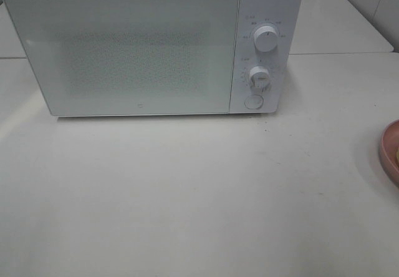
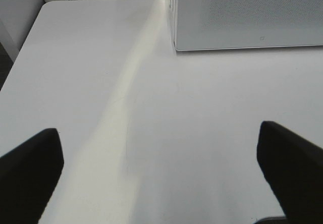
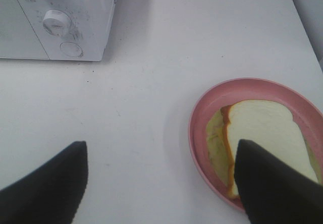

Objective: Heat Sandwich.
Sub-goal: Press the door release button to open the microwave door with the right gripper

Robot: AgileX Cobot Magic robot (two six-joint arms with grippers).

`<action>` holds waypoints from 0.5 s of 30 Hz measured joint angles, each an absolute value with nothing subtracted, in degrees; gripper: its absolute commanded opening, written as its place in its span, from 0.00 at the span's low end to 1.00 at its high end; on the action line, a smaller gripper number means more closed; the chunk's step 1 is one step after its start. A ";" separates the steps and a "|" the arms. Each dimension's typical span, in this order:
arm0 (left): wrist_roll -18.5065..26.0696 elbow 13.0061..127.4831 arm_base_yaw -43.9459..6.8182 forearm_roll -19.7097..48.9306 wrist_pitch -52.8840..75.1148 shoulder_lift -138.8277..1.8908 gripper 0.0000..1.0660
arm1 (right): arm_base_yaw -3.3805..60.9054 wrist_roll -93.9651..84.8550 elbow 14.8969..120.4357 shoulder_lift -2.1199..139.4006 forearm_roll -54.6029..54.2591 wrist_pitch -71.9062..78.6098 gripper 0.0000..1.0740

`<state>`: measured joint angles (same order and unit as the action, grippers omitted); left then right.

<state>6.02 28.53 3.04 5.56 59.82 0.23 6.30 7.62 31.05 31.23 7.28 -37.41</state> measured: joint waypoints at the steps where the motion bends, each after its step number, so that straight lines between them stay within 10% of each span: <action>1: 6.02 28.53 3.04 5.56 59.82 0.23 0.95 | 6.30 7.62 31.05 33.06 7.28 -35.75 0.71; 15: 6.02 28.53 3.04 5.56 59.82 0.23 0.95 | 6.30 7.62 31.05 46.52 7.28 -20.91 0.71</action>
